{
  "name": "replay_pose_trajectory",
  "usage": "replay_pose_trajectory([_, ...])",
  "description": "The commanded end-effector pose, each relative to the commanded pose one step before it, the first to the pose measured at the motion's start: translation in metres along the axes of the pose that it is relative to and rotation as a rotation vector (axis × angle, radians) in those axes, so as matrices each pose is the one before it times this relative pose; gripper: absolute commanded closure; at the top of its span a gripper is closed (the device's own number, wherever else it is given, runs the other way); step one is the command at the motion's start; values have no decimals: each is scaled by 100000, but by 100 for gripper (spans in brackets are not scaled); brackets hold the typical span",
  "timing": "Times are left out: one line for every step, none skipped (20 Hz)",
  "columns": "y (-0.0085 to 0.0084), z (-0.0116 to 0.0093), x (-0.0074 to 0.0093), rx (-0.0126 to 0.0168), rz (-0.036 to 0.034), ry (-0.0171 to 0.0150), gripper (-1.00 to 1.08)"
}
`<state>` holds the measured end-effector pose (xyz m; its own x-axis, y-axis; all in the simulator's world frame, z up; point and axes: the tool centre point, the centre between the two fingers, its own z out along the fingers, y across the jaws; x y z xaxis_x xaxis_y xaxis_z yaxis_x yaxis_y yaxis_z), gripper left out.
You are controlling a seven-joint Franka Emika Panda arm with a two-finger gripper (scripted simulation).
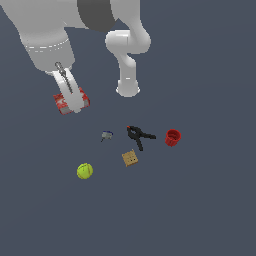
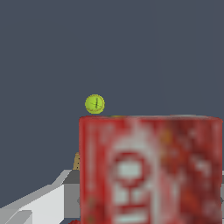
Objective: Pick up a designated object from a clutter of objects.
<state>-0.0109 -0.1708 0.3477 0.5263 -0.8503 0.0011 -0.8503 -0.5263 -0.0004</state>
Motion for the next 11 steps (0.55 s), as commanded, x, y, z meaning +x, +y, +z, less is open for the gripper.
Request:
replay_pose_trajectory([-21,-1040,658,-50,-143,-95,108])
replay_pose_trajectory([-5,-312,214,0,0,0,108])
replay_pose_trajectory([-7,-273,189,0,0,0,108])
replay_pose_trajectory([-8,-236,165,0,0,0,108])
replay_pose_trajectory([-8,-200,142,0,0,0,108])
replay_pose_trajectory([-9,-166,119,0,0,0,108])
replay_pose_trajectory([-8,-133,97,0,0,0,108])
replay_pose_trajectory([-7,-102,74,0,0,0,108])
replay_pose_trajectory([-6,-72,53,0,0,0,108])
replay_pose_trajectory([-4,-42,31,0,0,0,108])
replay_pose_trajectory([-1,-14,10,0,0,0,108])
